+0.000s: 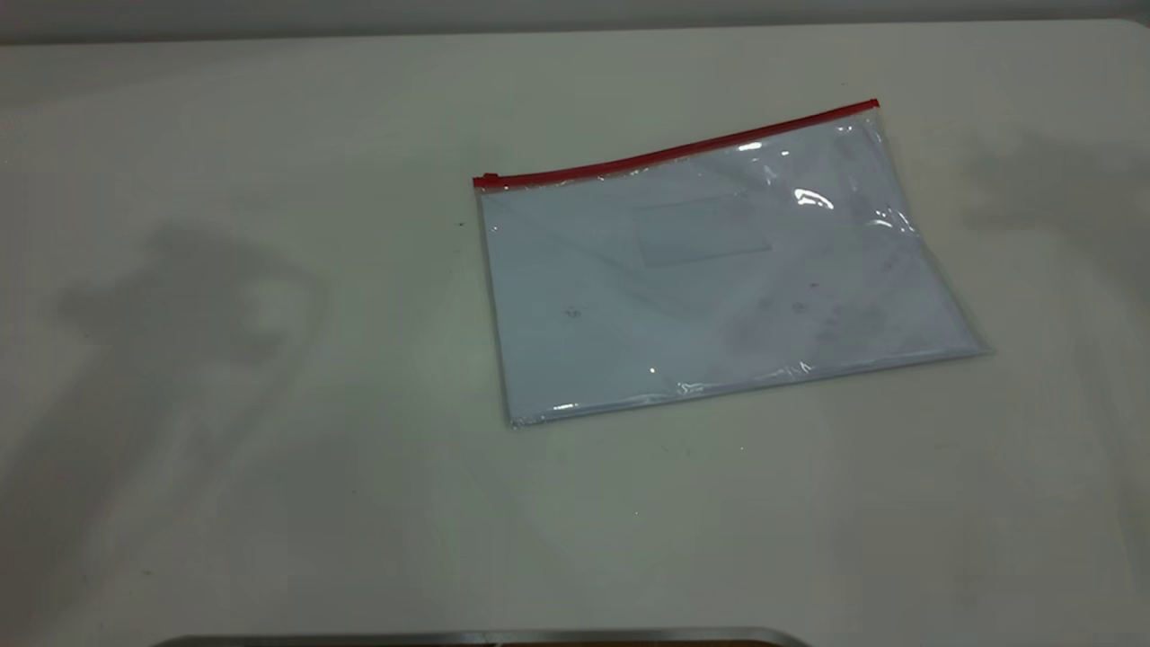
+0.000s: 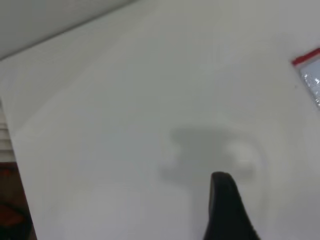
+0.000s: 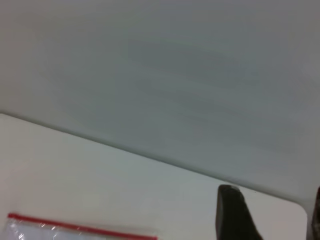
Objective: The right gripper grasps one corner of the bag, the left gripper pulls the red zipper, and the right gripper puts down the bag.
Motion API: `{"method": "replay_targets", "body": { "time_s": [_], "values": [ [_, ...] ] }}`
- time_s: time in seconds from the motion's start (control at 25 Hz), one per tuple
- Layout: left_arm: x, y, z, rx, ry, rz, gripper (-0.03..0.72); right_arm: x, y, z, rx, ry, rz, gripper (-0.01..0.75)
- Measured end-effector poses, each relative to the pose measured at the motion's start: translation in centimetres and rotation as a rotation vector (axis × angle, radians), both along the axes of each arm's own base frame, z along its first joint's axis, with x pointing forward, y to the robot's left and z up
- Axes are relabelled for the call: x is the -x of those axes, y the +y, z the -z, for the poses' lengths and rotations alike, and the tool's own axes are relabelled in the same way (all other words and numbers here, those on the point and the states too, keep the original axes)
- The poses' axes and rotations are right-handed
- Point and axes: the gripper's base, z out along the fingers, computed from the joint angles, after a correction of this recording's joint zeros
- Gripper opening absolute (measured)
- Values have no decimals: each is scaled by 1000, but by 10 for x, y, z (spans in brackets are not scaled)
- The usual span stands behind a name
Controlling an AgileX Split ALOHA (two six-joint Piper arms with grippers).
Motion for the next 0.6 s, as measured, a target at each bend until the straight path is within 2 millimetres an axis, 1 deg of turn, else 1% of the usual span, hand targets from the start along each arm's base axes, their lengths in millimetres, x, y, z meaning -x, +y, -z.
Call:
{"method": "replay_targets", "body": {
  "time_s": [0.04,0.08,0.16,0.28,0.32,0.4,0.48,0.56,0.6],
  "values": [
    [8,2,-3,4,-10,-2,515,12,1,-2,-1,6,0,412],
    [18,5,-8,12,-25,-6,515,21,2,-1,-3,25,0,412],
    [37,11,-16,35,-53,-28,515,47,4,-3,-4,37,0,412],
    [67,20,-27,89,-101,-79,515,81,8,3,-10,69,-1,412],
    [75,22,-28,103,-109,-92,515,94,9,2,-14,67,-3,412],
    [95,27,-31,137,-134,-108,515,116,12,9,-29,87,-4,412],
    [113,32,-30,159,-143,-110,515,143,17,13,-56,90,-14,412],
    [135,37,-27,178,-155,-106,515,165,22,25,-90,111,-33,412],
    [143,39,-21,184,-147,-103,515,179,24,29,-106,109,-45,412]
  ]
}}
